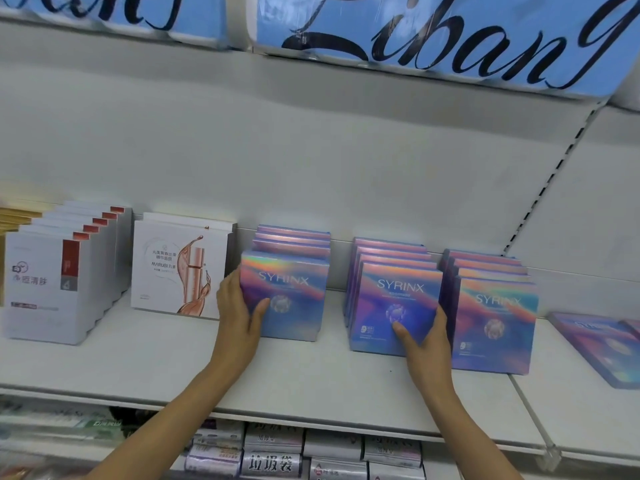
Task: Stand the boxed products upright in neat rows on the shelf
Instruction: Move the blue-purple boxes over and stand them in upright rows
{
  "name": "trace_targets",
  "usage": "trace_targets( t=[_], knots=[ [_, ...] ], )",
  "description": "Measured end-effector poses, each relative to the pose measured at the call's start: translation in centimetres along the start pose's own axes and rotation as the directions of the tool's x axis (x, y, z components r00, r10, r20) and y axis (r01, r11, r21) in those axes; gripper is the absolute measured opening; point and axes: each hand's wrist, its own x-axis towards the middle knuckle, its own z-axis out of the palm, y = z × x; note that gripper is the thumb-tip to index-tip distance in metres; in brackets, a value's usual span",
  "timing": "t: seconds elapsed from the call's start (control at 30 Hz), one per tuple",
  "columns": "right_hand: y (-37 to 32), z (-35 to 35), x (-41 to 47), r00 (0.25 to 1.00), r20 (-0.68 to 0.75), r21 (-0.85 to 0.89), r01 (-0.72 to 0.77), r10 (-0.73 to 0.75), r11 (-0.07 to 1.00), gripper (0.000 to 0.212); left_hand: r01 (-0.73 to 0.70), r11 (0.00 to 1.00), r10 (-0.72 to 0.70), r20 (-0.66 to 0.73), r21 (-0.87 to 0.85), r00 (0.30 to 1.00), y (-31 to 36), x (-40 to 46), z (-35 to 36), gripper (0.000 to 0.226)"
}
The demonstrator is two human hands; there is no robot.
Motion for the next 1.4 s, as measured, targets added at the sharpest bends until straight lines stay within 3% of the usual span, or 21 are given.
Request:
trace_targets(
  t=[0.1, 0.17, 0.3, 0.43, 0.63, 0.77, 0.9, 1.0, 1.07, 1.13, 1.27, 1.4],
  knots=[
    [0.4, 0.1, 0.2, 1.000, 0.000, 0.012, 0.008, -0.008, 1.000, 0.081, 0.088, 0.992, -0.076, 0.124, -0.090, 0.989, -0.6, -0.1, 0.2, 0.095],
    [0.6, 0.2, 0.3, 1.000, -0.001, 0.014, 0.005, -0.005, 1.000, 0.079, 0.142, 0.985, -0.121, 0.192, -0.099, 0.974, -0.8, 0.0, 0.3, 0.103],
    [0.7, 0.3, 0.4, 1.000, 0.000, 0.012, 0.010, -0.010, 1.000, 0.079, 0.230, 0.957, -0.194, 0.195, -0.179, 0.961, -0.9, 0.2, 0.6, 0.096],
    [0.8, 0.4, 0.4, 1.000, -0.011, -0.010, -0.003, 0.003, 1.000, 0.081, 0.266, 0.941, -0.221, 0.213, -0.208, 0.952, 0.3, 0.0, 1.2, 0.062],
    [0.4, 0.5, 0.2, 1.000, 0.001, -0.028, -0.015, 0.015, 1.000, 0.081, 0.258, 0.944, -0.226, 0.170, -0.206, 0.959, 0.1, -0.4, 1.1, 0.063],
    [-0.1, -0.1, 0.3, 1.000, 0.014, -0.074, 0.007, -0.006, 0.997, 0.077, 0.187, 0.975, -0.180, 0.066, -0.122, 0.982, 0.4, -1.2, 0.4, 0.064],
    [-1.2, -1.4, -0.4, 0.997, -0.032, -0.155, 0.068, -0.074, 0.986, 0.075, -0.063, 0.997, 0.062, -0.039, -0.038, 0.997, 2.1, -2.0, -0.9, 0.066],
    [-2.7, -2.5, -2.5, 0.978, -0.057, -0.210, 0.183, -0.199, 0.960, 0.068, -0.260, 0.966, 0.260, -0.061, 0.005, 0.964, 5.0, -2.0, -1.8, 0.061],
    [-3.9, -3.5, -3.8, 0.956, -0.012, -0.217, 0.285, -0.295, 0.934, 0.060, -0.393, 0.919, 0.393, 0.032, -0.009, 0.919, 6.6, -2.0, -1.6, 0.054],
    [-4.9, -4.6, -5.0, 0.929, 0.085, -0.227, 0.371, -0.361, 0.900, 0.051, -0.426, 0.899, 0.437, 0.190, -0.098, 0.879, 7.8, -2.3, -0.8, 0.045],
    [-6.6, -7.2, -7.3, 0.929, 0.158, -0.186, 0.360, -0.334, 0.914, 0.039, -0.280, 0.911, 0.396, 0.452, -0.302, 0.800, 10.3, -3.1, 2.3, 0.034],
    [-6.6, -10.6, -9.0, 0.948, 0.128, -0.174, 0.312, -0.292, 0.934, 0.036, -0.236, 0.893, 0.425, 0.547, -0.383, 0.721, 12.1, -4.4, 5.3, 0.031]
  ],
)
